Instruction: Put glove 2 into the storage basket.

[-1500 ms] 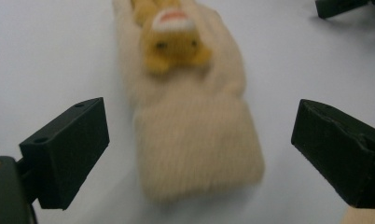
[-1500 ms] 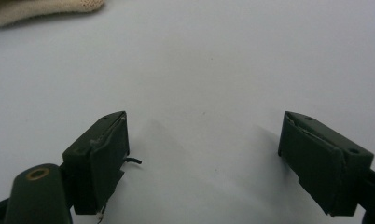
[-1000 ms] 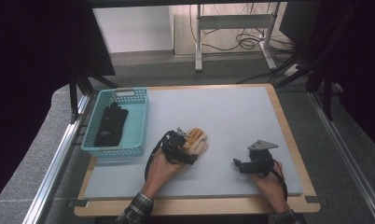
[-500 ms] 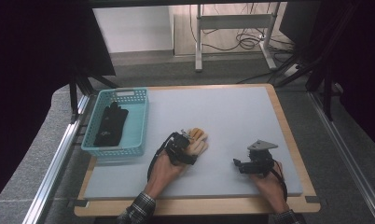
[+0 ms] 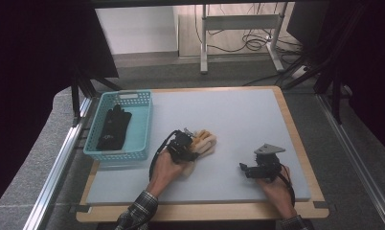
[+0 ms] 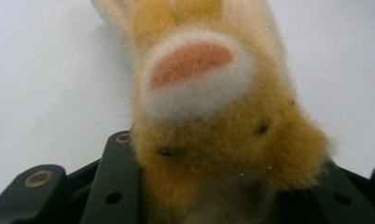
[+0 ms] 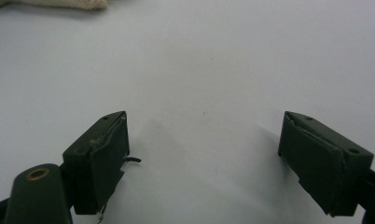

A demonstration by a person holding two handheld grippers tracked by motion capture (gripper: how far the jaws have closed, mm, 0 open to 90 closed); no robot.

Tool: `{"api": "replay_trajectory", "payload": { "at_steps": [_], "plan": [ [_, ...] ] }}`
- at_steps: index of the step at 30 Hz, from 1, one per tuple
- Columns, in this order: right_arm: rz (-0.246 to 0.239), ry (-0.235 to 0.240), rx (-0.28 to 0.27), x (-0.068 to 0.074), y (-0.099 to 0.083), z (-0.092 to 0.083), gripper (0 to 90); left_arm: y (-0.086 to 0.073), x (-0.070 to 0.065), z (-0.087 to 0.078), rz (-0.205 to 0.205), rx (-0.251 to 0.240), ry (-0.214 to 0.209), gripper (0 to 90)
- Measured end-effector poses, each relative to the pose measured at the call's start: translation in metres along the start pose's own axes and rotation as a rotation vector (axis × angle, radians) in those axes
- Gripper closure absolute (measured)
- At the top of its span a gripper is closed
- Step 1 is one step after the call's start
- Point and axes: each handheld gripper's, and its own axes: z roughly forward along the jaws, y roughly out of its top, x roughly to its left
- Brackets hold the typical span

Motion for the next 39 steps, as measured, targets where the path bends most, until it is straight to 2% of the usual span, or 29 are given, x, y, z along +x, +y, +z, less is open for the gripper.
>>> {"api": "replay_trajectory", "payload": {
  "at_steps": [4, 13, 24, 30, 33, 39],
  "plan": [
    [0.0, 0.0, 0.0, 0.0, 0.0, 0.0, 15.8, 0.005, 0.005, -0.008, -0.003, -0.017, 0.014, 58.9],
    [0.0, 0.001, 0.0, 0.0, 0.0, 0.0, 15.8, 0.02, 0.02, -0.034, -0.038, -0.048, 0.058, 58.7],
    [0.001, 0.001, 0.0, 0.0, 0.0, 0.0, 15.8, 0.036, 0.052, -0.076, -0.09, -0.065, 0.131, 58.7],
    [0.001, 0.002, 0.0, 0.0, 0.0, 0.0, 15.8, 0.037, 0.068, -0.092, -0.127, -0.081, 0.162, 59.0],
    [0.001, 0.002, 0.0, 0.0, 0.0, 0.0, 15.7, 0.036, 0.072, -0.096, -0.135, -0.082, 0.167, 59.1],
    [0.001, 0.002, -0.001, 0.0, 0.0, 0.0, 15.8, 0.033, 0.09, -0.109, -0.169, -0.082, 0.206, 59.2]
  ]
}}
